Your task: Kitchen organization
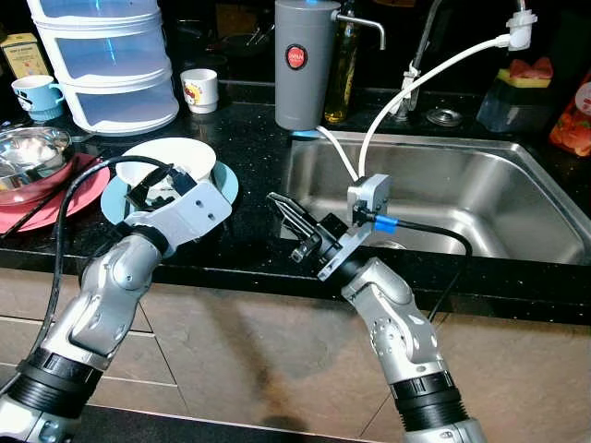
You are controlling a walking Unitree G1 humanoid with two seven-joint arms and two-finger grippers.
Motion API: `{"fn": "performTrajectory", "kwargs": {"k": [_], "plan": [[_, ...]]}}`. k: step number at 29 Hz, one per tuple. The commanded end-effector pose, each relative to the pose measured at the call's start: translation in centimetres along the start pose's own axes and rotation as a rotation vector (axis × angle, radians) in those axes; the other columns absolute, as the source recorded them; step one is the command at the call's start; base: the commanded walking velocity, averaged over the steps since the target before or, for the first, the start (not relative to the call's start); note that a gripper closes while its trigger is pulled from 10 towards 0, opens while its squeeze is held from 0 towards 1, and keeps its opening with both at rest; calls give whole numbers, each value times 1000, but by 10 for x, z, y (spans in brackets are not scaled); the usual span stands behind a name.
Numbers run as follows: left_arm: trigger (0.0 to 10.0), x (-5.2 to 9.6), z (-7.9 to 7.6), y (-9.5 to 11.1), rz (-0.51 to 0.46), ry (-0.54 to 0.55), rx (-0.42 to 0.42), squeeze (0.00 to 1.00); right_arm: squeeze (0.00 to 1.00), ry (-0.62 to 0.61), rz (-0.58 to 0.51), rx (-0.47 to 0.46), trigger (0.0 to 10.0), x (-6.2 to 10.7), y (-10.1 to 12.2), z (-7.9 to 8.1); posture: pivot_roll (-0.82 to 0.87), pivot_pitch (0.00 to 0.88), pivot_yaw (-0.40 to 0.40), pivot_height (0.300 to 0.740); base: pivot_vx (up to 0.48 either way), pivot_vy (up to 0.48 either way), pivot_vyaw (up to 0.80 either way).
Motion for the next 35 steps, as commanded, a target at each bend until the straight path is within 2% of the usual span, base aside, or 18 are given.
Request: {"fn": "performTrajectory", "kwargs": {"k": [1, 2, 3, 4, 5, 6, 9, 11, 12, 21, 27, 35], "plan": [[7843, -1, 3, -3, 9, 9, -16, 0, 0, 12, -5, 12, 10000, 1, 1, 3, 141, 64, 9, 740, 0, 0, 0], [4706, -1, 3, -4, 9, 9, -18, 0, 0, 10, -6, 13, 10000, 1, 1, 3, 141, 64, 9, 740, 0, 0, 0], [4706, -1, 3, -4, 9, 9, -18, 0, 0, 10, -6, 13, 10000, 1, 1, 3, 141, 64, 9, 740, 0, 0, 0], [4039, -1, 3, -3, 7, 9, -18, 0, 0, 7, -8, 15, 10000, 1, 1, 3, 142, 61, 9, 740, 0, 0, 0], [4039, -1, 3, -3, 7, 9, -18, 0, 0, 7, -8, 15, 10000, 1, 1, 3, 142, 61, 9, 740, 0, 0, 0], [745, -1, 3, -2, 0, 7, -27, 0, 0, 2, -11, 20, 10000, 1, 1, 2, 143, 57, 8, 740, 0, 0, 0], [235, -1, 3, -2, -3, 6, -34, 0, 0, 1, -12, 22, 10000, 1, 1, 2, 143, 57, 8, 740, 0, 0, 0], [3176, -1, 4, -1, -7, 8, -46, 0, 0, -1, -11, 25, 10000, 1, 0, 2, 145, 53, 8, 740, 0, 0, 0], [10000, -1, 4, 0, -8, 10, -51, 0, 0, -2, -10, 25, 10000, 1, 0, 2, 145, 50, 8, 740, 0, 0, 0], [10000, -3, 4, 1, -16, 9, -61, 0, 0, -9, -11, 29, 10000, 0, 1, 1, 142, 47, 10, 740, 0, 0, 0], [10000, -7, 4, 15, -92, -16, -91, 0, 0, -14, -9, 30, 10000, 0, 0, 0, 144, 55, 9, 740, 0, 0, 0], [10000, -9, 4, 9, -59, -19, -95, 0, 0, -18, -6, 31, 10000, 1, -1, -1, 144, 62, 13, 740, 0, 0, 0]]}}
Point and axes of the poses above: a point about 5 cm out from each wrist's last joint towards the gripper, its own x axis pointing back from the gripper into the wrist, its own y axis along the axis of the wrist's last joint, z = x × y, the point moved 6 cm from there along -x, pointing out of the wrist towards the gripper, and after that the axes turned 13 degrees about x, right-handed, at the moved point
